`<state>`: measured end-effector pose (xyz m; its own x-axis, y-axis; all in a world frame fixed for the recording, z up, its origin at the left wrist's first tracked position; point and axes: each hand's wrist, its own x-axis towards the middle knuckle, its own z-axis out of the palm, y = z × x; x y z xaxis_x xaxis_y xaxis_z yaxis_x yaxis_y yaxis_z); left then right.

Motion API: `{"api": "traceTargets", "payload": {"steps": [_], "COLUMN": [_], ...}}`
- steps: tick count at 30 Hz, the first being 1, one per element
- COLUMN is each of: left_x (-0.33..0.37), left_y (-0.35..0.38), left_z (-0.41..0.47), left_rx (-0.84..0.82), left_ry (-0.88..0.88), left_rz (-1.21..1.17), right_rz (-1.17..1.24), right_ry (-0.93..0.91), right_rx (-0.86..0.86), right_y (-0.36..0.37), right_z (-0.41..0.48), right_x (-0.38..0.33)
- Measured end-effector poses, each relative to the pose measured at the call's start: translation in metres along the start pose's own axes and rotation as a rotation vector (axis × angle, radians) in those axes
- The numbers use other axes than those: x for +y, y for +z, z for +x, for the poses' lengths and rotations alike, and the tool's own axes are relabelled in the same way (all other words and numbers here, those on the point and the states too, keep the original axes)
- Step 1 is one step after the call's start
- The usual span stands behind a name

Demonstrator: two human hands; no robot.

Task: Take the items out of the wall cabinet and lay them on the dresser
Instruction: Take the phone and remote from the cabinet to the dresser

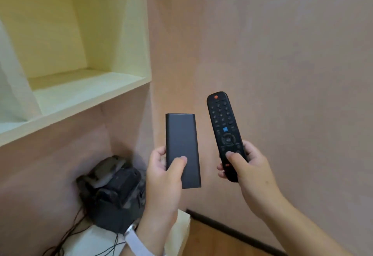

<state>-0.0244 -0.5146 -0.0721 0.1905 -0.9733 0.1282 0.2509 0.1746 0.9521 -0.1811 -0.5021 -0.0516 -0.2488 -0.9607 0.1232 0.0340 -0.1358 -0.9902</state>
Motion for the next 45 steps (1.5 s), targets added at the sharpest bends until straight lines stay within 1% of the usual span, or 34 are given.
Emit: {"api": "traceTargets", "payload": {"steps": [6, 9, 13, 18, 24, 27, 31, 36, 40, 45], "left_x": [-0.019, -0.019, -0.016, -0.019, -0.02, -0.021, -0.025, -0.029, -0.035, -0.054], "left_y": [0.064, 0.094, 0.138, 0.204, 0.288, 0.312, 0.329, 0.344, 0.359, 0.392], "left_z": [-0.047, -0.079, -0.138, -0.248, -0.413, -0.492, -0.577, -0.651, -0.692, -0.738], "left_rx": [-0.258, -0.359, -0.495, -0.673, -0.957, -1.094, -1.251, -1.443, -1.569, -1.695], "left_ry": [-0.084, -0.126, -0.139, -0.172, -0.255, -0.297, -0.348, -0.328, -0.318, -0.376], "left_rz": [0.056, 0.008, -0.028, -0.014, -0.022, -0.014, 0.026, 0.059, 0.076, 0.056], "right_rz": [-0.03, -0.028, -0.014, -0.069, -0.188, -0.185, -0.141, -0.147, -0.164, -0.231], "right_ry": [-0.022, -0.024, -0.02, -0.016, -0.026, -0.03, -0.023, -0.002, 0.021, 0.083], "right_rx": [0.208, 0.31, 0.418, 0.572, 0.867, 1.016, 1.222, 1.431, 1.572, 1.719], "right_y": [-0.083, -0.124, -0.183, -0.271, -0.379, -0.42, -0.452, -0.468, -0.478, -0.501], "right_z": [-0.052, -0.083, -0.143, -0.246, -0.405, -0.48, -0.562, -0.637, -0.673, -0.702], "right_x": [-0.011, -0.015, -0.023, -0.036, -0.054, -0.057, -0.061, -0.061, -0.056, -0.044]}}
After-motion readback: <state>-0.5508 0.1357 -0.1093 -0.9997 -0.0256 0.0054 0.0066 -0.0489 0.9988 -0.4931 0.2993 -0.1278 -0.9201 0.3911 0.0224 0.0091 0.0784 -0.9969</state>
